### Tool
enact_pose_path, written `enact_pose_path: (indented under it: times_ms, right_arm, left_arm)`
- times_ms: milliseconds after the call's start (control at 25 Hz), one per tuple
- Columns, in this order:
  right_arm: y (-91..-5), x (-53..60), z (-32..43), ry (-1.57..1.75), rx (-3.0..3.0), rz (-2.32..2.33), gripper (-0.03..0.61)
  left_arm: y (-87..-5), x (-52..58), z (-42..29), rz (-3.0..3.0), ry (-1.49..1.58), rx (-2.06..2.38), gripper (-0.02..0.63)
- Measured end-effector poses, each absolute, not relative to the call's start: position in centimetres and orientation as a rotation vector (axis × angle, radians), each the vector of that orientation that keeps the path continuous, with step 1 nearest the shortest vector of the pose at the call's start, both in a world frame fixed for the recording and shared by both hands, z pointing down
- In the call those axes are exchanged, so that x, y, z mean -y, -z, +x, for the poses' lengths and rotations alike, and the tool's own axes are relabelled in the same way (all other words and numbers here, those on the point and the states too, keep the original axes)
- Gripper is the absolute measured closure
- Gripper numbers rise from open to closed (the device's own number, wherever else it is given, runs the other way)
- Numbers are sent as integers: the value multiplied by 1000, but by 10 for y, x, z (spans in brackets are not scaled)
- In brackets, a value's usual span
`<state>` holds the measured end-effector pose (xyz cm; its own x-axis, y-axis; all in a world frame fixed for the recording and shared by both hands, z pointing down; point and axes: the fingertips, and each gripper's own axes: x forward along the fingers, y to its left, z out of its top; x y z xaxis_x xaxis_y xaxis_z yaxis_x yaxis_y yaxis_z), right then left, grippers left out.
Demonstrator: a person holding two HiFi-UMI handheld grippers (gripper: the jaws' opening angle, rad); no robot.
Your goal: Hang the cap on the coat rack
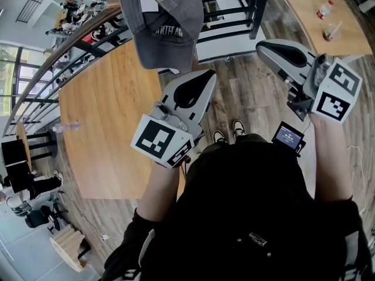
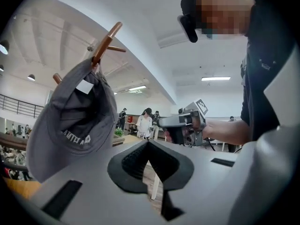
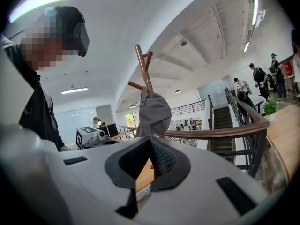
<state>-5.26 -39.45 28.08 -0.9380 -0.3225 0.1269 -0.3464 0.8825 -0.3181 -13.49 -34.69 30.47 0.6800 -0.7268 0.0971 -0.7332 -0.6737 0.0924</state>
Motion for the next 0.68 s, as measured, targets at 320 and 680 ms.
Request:
enact_pose_path:
  times_ms: [320, 680]
  right_arm:
    - [-281, 386, -47, -524, 2979, 569, 562]
    - [-282, 383, -36, -540, 2973, 591, 563]
  left_arm:
    - [-308, 352, -131, 2755, -70, 1156, 615]
    - [-327, 344, -116, 2756, -100, 1071, 615]
